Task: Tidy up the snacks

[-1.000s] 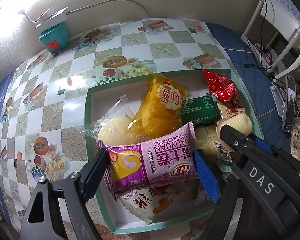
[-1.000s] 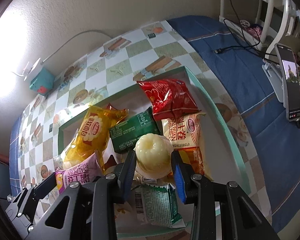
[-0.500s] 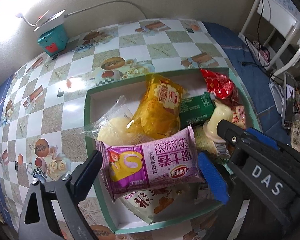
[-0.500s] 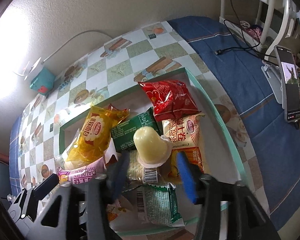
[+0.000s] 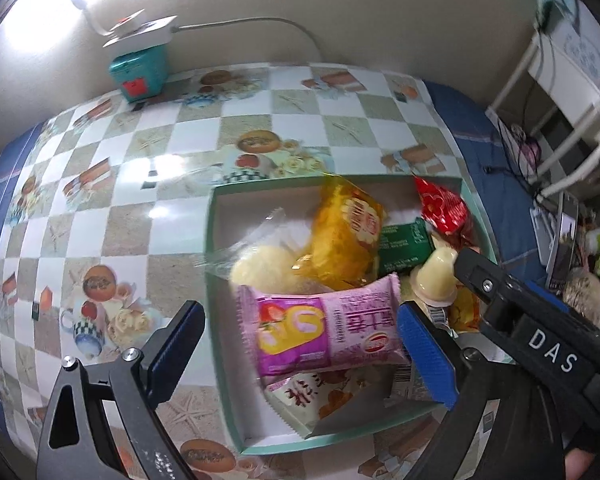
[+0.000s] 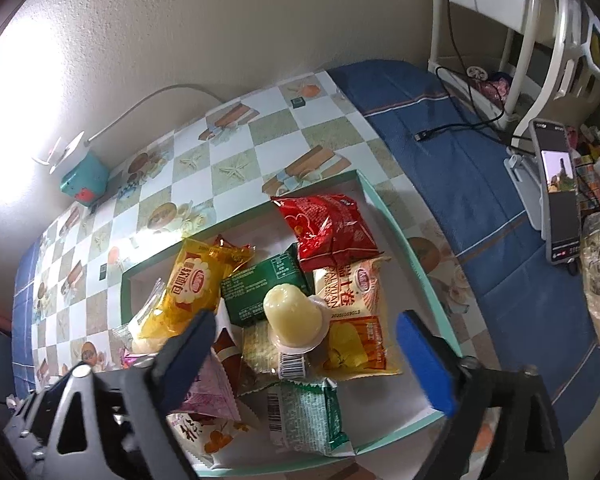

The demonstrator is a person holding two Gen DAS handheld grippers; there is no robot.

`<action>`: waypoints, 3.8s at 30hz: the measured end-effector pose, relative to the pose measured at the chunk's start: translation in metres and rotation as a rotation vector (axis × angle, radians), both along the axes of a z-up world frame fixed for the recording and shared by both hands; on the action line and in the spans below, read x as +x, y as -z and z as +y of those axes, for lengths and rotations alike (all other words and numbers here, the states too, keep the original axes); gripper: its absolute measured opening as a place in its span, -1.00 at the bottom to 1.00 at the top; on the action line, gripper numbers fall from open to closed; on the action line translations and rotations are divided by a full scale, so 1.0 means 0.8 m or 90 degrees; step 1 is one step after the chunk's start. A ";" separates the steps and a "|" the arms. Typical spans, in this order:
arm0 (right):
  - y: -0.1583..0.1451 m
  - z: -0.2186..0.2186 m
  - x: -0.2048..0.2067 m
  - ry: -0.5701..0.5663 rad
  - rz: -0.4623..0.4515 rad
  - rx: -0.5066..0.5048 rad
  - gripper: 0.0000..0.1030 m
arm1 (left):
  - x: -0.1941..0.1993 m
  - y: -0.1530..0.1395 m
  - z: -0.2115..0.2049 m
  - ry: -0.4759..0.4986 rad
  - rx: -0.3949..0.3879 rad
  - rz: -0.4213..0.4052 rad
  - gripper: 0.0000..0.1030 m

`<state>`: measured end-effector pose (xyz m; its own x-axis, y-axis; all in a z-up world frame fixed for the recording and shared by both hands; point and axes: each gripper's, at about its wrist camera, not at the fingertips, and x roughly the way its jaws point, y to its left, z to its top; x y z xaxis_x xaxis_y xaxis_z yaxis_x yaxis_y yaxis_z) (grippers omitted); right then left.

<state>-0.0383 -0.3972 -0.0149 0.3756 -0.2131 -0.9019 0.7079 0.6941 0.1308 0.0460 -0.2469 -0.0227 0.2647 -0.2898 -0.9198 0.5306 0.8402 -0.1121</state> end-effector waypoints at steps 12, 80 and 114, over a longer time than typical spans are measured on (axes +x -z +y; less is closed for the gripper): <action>-0.009 0.014 0.004 -0.006 -0.004 -0.027 1.00 | 0.044 -0.015 0.088 -0.154 -0.041 0.003 0.88; -0.005 0.216 -0.087 -0.113 0.028 -0.094 1.00 | -0.067 0.000 0.258 -0.155 0.095 -0.034 0.88; -0.001 0.218 -0.083 -0.125 0.041 -0.095 1.00 | -0.062 0.004 0.263 -0.173 0.103 -0.022 0.88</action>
<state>-0.1043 -0.2225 -0.0138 0.3657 -0.2742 -0.8894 0.5606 0.8277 -0.0246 -0.0037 -0.0364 -0.0262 0.3443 -0.0550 -0.9373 0.2854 0.9572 0.0487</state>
